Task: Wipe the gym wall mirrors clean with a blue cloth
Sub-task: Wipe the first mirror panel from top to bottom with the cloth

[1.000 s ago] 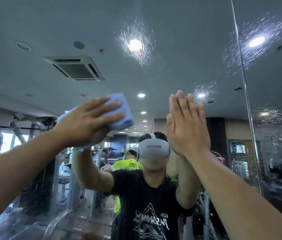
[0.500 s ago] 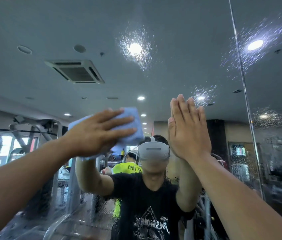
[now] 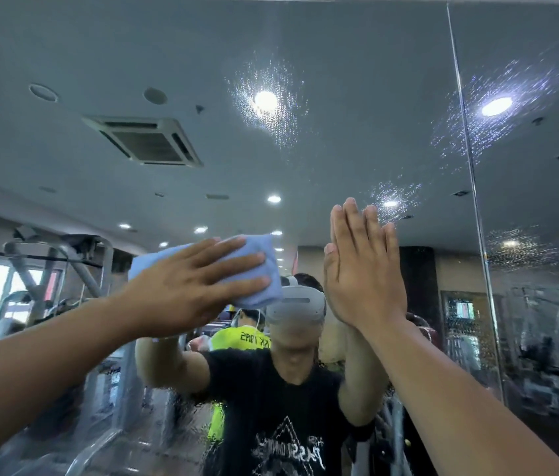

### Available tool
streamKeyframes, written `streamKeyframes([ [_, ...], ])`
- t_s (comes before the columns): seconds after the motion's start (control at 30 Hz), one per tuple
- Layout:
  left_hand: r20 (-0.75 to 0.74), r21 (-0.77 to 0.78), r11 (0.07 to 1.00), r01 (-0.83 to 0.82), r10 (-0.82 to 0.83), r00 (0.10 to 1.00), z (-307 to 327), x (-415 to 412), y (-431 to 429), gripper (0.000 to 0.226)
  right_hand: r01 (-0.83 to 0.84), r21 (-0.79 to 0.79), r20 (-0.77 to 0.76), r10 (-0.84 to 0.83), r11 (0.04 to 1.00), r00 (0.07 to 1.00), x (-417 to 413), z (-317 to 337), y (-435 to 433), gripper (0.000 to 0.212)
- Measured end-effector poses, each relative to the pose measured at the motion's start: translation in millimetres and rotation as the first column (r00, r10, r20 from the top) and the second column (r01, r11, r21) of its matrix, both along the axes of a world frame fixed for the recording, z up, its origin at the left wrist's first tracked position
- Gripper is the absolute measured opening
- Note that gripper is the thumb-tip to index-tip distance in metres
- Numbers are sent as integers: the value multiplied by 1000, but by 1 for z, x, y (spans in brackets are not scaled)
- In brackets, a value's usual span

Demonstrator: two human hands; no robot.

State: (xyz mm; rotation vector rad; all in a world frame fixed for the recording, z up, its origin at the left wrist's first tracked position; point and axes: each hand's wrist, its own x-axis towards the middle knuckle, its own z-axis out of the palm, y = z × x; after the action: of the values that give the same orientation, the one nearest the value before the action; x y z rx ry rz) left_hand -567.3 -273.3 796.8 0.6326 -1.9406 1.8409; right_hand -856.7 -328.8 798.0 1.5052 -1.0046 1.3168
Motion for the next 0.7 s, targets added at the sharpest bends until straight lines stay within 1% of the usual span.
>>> streamKeyframes([
  [0.07,-64,-16,1000,0,-1,998,13,17,2,48,11,-11,-3,-11,1000,1000,0,0,-1,60],
  [0.13,-191,-70,998,-6,-7,982,35,28,2,50,13,-22,-6,-13,1000,1000,0,0,-1,61],
  [0.17,-277,-88,996,8,-32,960,44,27,3,53,14,-32,-4,-14,999,1000,0,0,-2,61],
  [0.23,-453,-126,991,51,-103,886,64,16,4,58,20,-53,0,-20,998,1000,-1,1,-2,60],
  [0.3,-615,-149,987,60,-140,776,88,2,3,62,18,-74,4,-18,997,1000,0,2,-1,60],
  [0.37,-785,-113,991,65,-129,606,115,-17,2,67,16,-101,8,-16,995,1000,0,4,1,60],
  [0.4,-845,-94,994,59,-111,524,125,-28,3,66,13,-113,6,-12,993,1000,0,6,3,59],
  [0.47,-914,-82,995,58,-98,394,144,-53,0,59,-1,-133,-19,-2,991,1000,-6,10,6,58],
  [0.53,-945,-70,996,48,-82,317,161,-78,1,60,-21,-147,-56,13,989,998,-16,15,8,54],
  [0.6,-952,-44,998,36,-53,300,175,-100,0,63,-36,-151,-62,26,988,998,-30,22,9,52],
  [0.63,-947,-28,999,29,-36,320,181,-110,-1,64,-37,-145,-44,31,989,999,-38,25,8,52],
  [0.7,-914,-11,1000,26,-20,404,191,-136,-5,65,-46,-119,17,49,992,999,-54,30,8,56],
])
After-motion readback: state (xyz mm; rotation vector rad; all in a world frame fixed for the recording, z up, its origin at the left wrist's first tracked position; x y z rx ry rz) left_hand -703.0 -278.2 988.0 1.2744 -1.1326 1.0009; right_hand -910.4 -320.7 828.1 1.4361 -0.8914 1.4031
